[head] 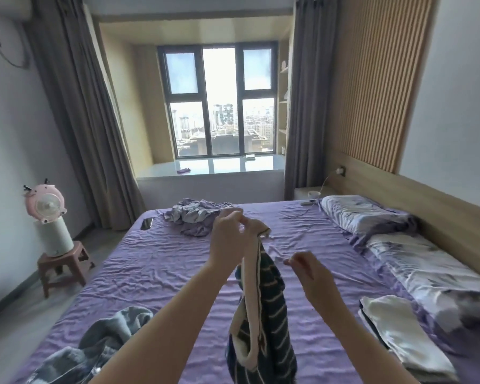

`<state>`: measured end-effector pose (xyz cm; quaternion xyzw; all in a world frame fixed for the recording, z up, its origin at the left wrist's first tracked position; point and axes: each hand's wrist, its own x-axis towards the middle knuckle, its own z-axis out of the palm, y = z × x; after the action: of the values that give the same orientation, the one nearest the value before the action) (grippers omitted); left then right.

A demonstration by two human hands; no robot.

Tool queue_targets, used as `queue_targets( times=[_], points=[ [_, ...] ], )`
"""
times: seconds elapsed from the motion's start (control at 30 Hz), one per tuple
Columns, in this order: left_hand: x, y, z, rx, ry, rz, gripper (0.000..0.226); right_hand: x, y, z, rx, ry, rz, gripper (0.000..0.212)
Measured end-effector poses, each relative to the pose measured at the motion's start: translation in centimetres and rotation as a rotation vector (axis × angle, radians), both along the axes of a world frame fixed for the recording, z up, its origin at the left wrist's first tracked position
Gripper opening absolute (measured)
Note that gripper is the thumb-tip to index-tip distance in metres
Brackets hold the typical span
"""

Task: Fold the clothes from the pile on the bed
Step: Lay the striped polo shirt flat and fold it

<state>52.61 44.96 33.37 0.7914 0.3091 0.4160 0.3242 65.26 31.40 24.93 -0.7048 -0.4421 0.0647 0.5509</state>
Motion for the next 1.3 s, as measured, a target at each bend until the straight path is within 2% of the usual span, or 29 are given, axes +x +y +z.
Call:
queue_targets(
  times=[0.03,0.1,0.17,0.3,0.37,0.5,0.63,0.7,0.8,0.83,0.9,0.93,1.03,1.17,1.23,1.3],
  points=[
    [-0.5,-0.3,-0.1,-0.007,-0.015,-0.047,0.026,-0.7,0.0,0.9,-0.017,0.016,0.087,0.005],
    [-1.9,-0.9,0.1,0.039,-0.002,-0.093,0.023,-3.3,0.6,1.7,-0.107,-0.01,0.278,0.022],
    [-3.5,-1.2,0.3,0.154,0.036,-0.084,0.028,-6.4,1.8,1.1,-0.174,-0.102,0.315,0.039],
    [-7.3,-0.8,1.0,0.28,0.082,-0.106,0.027,-10.1,2.8,-0.1,-0.123,-0.012,0.22,0.008],
    [-9.8,-0.1,1.3,0.273,0.074,-0.117,0.025,-10.9,3.0,0.1,-0.1,0.083,0.226,0.004],
    [-13.8,0.9,1.3,0.243,0.035,-0.112,0.027,-11.9,3.2,2.3,-0.043,0.147,0.264,0.004],
    [-16.9,1.6,1.0,0.1,0.043,-0.153,0.061,-13.4,3.3,4.3,-0.053,0.111,0.213,0.014],
    [-18.1,2.2,0.5,0.068,0.105,-0.177,0.055,-13.7,3.2,5.2,-0.024,0.091,0.117,0.013],
    [-18.9,2.7,-0.5,-0.132,0.185,-0.306,0.02,-14.2,2.8,6.6,-0.053,0.022,0.088,0.005],
    [-19.0,2.7,-0.7,-0.121,0.232,-0.32,0.011,-14.3,2.8,6.9,-0.091,-0.061,0.093,0.007],
    [-18.9,2.3,-0.7,-0.046,0.335,-0.295,0.033,-14.6,2.7,7.3,-0.166,-0.219,0.098,0.015],
    [-18.8,2.3,-0.6,0.002,0.338,-0.279,0.037,-14.6,2.6,7.5,-0.184,-0.254,0.096,0.016],
    [-18.6,1.8,0.2,-0.016,0.237,-0.35,0.026,-13.9,2.3,7.7,-0.2,-0.257,0.094,0.017],
    [-17.1,0.6,0.5,-0.074,0.25,-0.324,0.017,-13.1,2.0,7.9,-0.223,-0.312,0.087,0.017],
    [-16.0,-0.1,0.3,-0.04,0.265,-0.339,0.024,-12.4,2.2,8.2,-0.235,-0.294,0.097,0.017],
    [-14.7,-0.7,0.5,-0.002,0.336,-0.352,0.039,-11.6,2.3,8.7,-0.217,-0.19,0.136,0.015]
  ],
)
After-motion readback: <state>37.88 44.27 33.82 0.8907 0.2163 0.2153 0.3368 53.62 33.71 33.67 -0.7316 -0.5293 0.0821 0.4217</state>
